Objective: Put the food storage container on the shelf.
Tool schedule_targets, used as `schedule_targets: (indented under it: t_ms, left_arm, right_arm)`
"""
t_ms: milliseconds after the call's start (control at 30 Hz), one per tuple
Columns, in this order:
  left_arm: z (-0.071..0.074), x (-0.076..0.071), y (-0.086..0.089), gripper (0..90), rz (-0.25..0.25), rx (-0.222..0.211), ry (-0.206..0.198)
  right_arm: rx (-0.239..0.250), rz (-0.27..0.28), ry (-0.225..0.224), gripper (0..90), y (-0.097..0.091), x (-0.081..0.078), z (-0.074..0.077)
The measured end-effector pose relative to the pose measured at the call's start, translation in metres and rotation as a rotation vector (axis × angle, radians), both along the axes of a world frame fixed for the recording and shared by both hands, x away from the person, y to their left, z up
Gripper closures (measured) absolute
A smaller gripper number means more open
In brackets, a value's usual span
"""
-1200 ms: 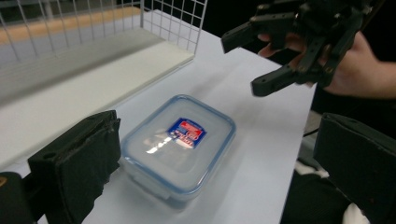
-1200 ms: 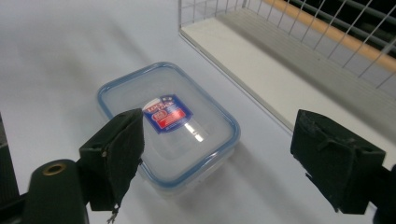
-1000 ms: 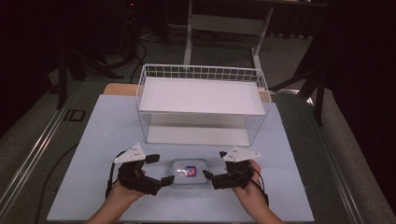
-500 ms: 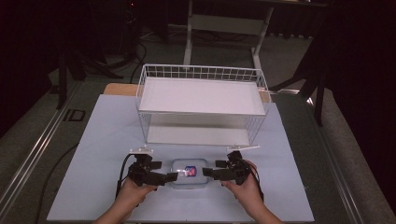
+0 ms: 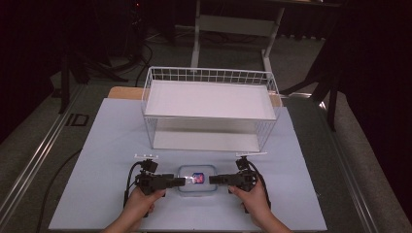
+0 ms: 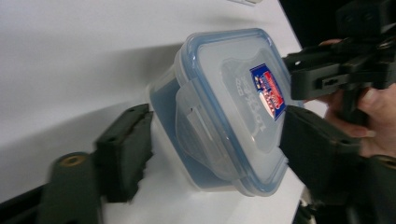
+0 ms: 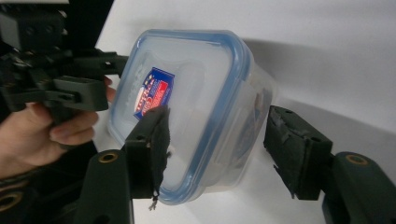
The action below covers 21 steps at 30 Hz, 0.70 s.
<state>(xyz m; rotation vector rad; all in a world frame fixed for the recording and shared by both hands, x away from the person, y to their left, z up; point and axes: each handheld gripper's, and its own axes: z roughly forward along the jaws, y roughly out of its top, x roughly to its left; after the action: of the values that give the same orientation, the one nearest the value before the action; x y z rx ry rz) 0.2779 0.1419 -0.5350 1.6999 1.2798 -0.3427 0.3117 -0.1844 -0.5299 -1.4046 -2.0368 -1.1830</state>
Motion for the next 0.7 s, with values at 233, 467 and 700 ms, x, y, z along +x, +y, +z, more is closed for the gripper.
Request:
schedule_targets:
  t_ms: [233,467,700]
  left_arm:
    - [-0.004,0.000,-0.005,41.4,-0.027,-0.015,0.025]
    - [-0.001,-0.003,-0.007,43.7,-0.020,-0.001,0.016]
    - [0.004,-0.009,-0.006,48.2,-0.040,0.020,-0.013]
  right_arm:
    - [0.021,0.002,0.051,43.0,0.002,0.001,-0.002]
    - [0.029,-0.012,0.058,45.3,0.003,-0.001,-0.002]
    - [0.002,0.000,-0.012,46.7,0.004,-0.011,0.004]
